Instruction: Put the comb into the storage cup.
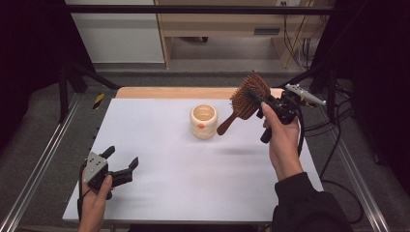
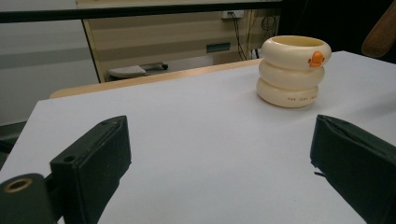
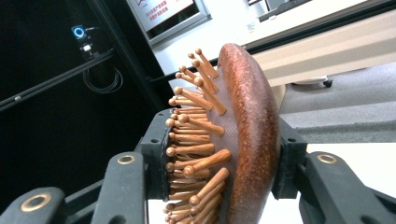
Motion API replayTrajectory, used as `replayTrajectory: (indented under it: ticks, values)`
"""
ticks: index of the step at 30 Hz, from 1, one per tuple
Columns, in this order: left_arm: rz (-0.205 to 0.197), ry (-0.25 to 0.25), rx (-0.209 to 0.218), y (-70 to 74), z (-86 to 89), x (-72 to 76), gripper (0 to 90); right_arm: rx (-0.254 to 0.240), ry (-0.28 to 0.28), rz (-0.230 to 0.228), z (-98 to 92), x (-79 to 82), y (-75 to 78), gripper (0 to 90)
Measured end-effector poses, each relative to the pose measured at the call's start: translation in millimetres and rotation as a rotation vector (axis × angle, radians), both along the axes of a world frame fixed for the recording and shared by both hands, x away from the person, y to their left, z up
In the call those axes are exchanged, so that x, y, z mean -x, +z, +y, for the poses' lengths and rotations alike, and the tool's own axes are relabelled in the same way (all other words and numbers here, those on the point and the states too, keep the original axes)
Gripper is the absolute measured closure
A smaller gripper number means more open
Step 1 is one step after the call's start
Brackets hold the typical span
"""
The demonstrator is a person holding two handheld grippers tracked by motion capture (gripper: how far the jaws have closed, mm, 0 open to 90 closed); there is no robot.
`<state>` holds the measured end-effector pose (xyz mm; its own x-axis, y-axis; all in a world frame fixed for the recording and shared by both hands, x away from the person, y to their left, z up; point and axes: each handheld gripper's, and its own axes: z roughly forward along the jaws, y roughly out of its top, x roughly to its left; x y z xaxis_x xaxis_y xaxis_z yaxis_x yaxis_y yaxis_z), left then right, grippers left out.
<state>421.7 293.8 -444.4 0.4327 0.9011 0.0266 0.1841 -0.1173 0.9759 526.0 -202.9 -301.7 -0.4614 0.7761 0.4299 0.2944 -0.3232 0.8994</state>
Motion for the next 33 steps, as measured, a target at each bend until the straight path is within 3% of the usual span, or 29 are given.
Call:
replayTrajectory:
  ticks: [10, 18, 33]
  values:
    - [-0.005, 0.006, 0.007, -0.8, 0.6, -0.9, 1.5, -0.033, -0.031, -0.021, -8.1, -13.8, 18.0, 51.2]
    - [-0.003, 0.012, 0.012, -1.5, 1.6, -1.4, 1.3, -0.049, -0.046, -0.05, -2.2, -26.8, 31.0, 51.2]
    - [-0.002, 0.013, 0.021, -2.0, 2.9, -2.4, 1.5, -0.06, -0.049, -0.061, 12.0, -44.9, 34.1, 51.1]
